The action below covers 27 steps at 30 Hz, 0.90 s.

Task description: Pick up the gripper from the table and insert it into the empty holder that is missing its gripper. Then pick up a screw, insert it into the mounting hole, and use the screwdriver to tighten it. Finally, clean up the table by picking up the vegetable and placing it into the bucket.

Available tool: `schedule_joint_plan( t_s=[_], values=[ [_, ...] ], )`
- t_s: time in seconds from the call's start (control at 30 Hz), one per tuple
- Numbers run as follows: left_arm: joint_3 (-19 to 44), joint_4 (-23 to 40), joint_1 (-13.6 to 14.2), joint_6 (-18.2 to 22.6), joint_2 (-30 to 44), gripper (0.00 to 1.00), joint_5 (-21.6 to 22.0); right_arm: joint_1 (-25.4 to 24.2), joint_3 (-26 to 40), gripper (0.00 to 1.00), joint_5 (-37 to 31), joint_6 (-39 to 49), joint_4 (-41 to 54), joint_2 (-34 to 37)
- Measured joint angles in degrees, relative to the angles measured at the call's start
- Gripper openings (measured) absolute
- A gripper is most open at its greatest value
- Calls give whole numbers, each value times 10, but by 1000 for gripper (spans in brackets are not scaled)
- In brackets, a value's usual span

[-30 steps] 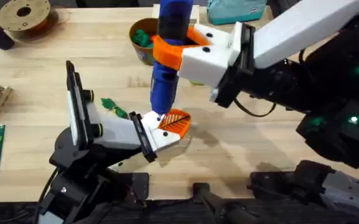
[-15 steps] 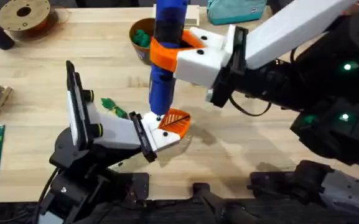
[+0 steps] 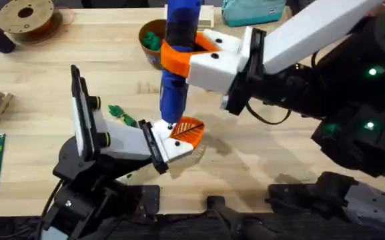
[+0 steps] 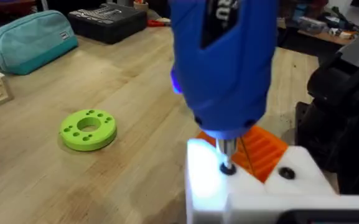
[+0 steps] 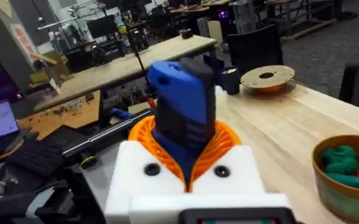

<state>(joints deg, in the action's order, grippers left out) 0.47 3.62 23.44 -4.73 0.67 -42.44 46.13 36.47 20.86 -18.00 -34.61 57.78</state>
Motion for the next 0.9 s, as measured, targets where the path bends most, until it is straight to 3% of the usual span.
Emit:
schedule_joint_plan(
  t_s=[0.4,0.6,0.8,0.9],
  values=[
    [0,0,0,0,0,8,0,0,0,30,0,0,-31,1],
    [0,0,0,0,0,8,0,-3,-2,30,-2,0,-138,3],
    [0,0,0,0,0,8,0,-26,-2,30,-2,15,-128,1],
    [0,0,0,0,0,8,0,-68,-2,30,-24,102,-73,1]
  ],
)
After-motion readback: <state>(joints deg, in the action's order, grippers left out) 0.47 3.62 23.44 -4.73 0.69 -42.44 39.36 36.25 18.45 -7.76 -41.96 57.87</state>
